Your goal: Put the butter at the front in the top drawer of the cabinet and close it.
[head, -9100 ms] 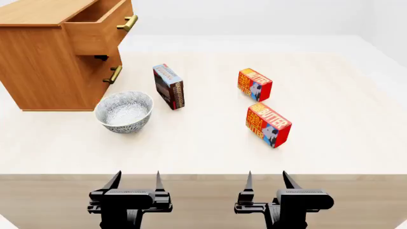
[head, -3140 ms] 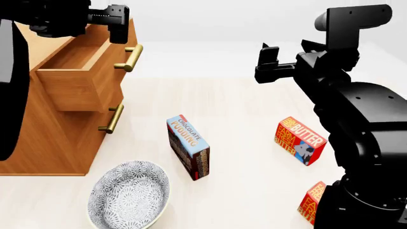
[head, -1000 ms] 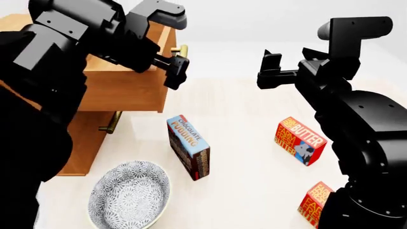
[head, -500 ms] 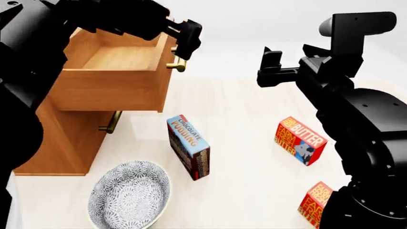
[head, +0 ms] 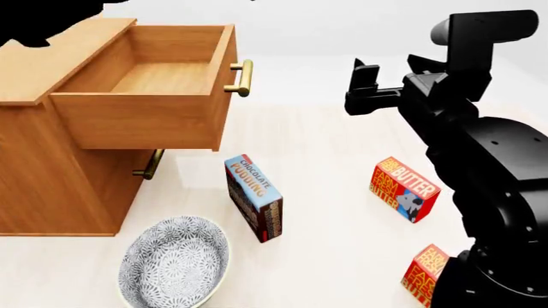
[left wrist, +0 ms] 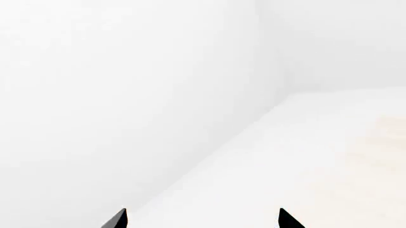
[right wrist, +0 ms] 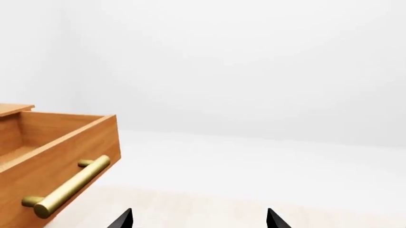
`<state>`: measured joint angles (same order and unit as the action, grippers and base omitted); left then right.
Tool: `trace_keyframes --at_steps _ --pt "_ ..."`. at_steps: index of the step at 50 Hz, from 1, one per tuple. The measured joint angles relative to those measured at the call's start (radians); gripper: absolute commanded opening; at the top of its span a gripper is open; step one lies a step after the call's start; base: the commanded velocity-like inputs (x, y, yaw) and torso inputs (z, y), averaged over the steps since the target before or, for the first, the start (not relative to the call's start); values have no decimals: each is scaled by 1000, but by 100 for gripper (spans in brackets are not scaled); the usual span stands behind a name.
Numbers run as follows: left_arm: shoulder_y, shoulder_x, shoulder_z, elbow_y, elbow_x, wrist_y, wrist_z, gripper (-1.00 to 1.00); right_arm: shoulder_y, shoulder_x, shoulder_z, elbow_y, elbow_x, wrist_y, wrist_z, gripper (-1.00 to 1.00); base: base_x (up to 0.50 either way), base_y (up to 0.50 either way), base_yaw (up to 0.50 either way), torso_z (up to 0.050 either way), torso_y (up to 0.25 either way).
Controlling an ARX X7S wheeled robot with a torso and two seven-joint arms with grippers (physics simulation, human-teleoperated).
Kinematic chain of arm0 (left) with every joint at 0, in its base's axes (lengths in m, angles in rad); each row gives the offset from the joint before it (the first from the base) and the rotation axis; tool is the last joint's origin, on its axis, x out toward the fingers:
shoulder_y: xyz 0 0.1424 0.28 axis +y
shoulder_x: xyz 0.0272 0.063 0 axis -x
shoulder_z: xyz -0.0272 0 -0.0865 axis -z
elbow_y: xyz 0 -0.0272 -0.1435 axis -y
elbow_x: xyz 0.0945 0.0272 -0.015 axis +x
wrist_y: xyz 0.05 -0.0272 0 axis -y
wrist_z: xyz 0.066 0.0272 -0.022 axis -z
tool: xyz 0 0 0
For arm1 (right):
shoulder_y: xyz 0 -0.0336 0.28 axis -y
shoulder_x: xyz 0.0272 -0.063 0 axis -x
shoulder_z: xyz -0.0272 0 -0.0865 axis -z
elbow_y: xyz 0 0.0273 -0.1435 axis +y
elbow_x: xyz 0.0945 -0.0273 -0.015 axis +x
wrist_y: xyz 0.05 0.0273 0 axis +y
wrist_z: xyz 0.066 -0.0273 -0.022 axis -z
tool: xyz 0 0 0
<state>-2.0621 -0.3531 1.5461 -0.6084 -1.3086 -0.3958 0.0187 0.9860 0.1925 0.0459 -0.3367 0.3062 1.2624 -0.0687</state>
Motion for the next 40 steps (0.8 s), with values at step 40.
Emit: trace_keyframes --at_steps 40 --pt "509 -661 49 913 514 602 -906 100 -18 16 -2 -25 19 -11 18 100 0 0 0 0 0"
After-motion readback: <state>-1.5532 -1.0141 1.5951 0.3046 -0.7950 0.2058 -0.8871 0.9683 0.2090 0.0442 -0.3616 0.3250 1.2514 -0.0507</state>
